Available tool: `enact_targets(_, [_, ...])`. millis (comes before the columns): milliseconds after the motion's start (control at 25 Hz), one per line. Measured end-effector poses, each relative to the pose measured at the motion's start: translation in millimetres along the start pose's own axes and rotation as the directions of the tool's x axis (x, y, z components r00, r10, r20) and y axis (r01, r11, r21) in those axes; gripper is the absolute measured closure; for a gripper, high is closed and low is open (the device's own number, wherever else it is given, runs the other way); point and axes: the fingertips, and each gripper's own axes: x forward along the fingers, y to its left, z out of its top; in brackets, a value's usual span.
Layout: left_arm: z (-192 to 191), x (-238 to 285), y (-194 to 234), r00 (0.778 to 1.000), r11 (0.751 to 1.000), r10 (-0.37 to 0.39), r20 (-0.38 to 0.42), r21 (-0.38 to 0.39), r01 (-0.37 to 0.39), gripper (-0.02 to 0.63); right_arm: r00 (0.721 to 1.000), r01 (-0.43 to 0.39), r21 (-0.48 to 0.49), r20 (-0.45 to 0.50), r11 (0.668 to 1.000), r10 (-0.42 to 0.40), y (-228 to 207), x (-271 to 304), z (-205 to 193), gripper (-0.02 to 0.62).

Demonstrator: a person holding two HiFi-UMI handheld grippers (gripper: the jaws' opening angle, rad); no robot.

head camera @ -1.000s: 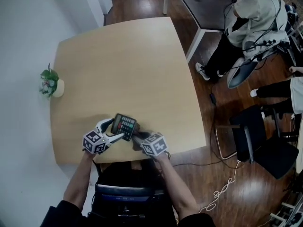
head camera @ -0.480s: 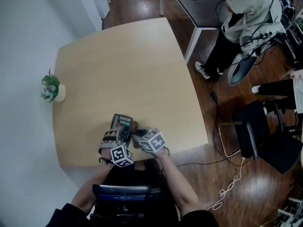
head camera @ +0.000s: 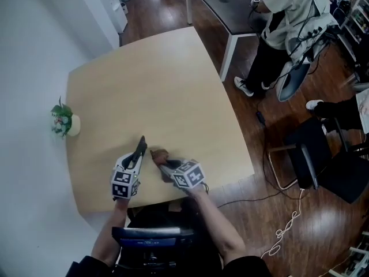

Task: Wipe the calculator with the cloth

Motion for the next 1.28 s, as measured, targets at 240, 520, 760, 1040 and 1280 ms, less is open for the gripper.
enact_targets(240, [11,-24,66,0.866,0.427,-0.090,0.493,-0.766,0.480,0.552,0.993,0.026,0.035,0.112,0.999,-0.030,7,-13,29,0.517])
enact_targets(520, [41,-53,63,0.675,0.116,0.020,0.738,-0.672,0.731,0.546,0.940,0.053,-0.156,0.341,0.986,0.004,74,-54,135,0.517])
enact_targets(760, [83,-66,31,0.586,0.086,-0.038,0.810,-0.581,0.809,0.540,0.955,0.210,-0.456,0.285,0.865,-0.081,96,-49,169,0.512])
enact_targets(1040, [102,-78,27,0.557,0.103,-0.080,0.826,-0.549,0.829,0.549,0.890,0.406,-0.348,0.359,0.845,-0.281,19,-105,197,0.514])
enact_targets(1280, [104,-75,25,0.597,0.172,-0.120,0.793,-0.576,0.799,0.549,0.921,0.347,-0.482,0.339,0.804,-0.194,79,-110,212,0.514])
